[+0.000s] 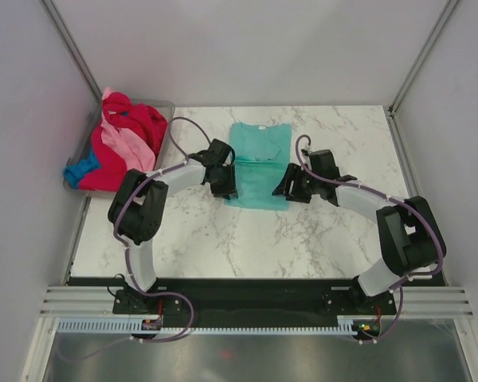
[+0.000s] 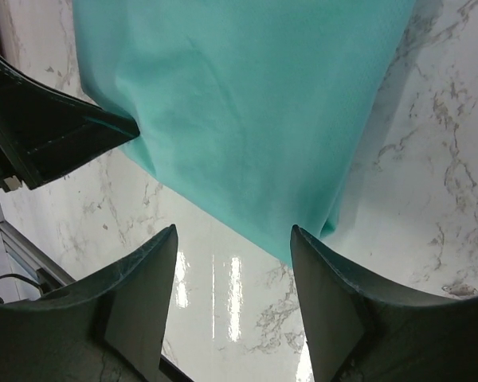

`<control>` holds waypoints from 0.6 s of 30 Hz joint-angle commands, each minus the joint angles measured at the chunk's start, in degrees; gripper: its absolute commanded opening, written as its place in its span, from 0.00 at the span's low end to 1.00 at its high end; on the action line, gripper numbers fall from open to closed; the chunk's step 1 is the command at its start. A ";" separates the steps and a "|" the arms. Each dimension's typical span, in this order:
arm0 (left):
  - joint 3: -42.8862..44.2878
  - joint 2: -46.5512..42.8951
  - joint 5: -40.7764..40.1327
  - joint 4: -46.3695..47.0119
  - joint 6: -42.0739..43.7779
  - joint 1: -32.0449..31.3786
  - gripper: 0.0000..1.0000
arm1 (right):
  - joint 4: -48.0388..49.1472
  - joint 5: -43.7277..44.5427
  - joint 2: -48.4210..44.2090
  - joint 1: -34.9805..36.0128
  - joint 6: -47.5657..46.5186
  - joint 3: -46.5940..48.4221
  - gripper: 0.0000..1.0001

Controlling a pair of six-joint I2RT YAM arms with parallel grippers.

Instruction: Fold and stack the t-shirts

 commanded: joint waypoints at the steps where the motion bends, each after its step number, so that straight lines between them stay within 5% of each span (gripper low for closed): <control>1: -6.37 0.70 -3.93 -1.45 -4.01 -0.01 0.42 | 2.36 -0.95 -1.55 -0.08 -0.53 -1.43 0.66; 9: -6.47 -14.23 -4.81 -8.48 -3.31 -2.29 0.55 | -2.29 2.31 -6.73 0.00 -0.96 -3.54 0.74; 18: -18.23 -24.96 -2.35 -2.08 -4.80 -2.74 0.63 | -1.60 3.27 -9.90 2.28 4.74 -11.01 0.89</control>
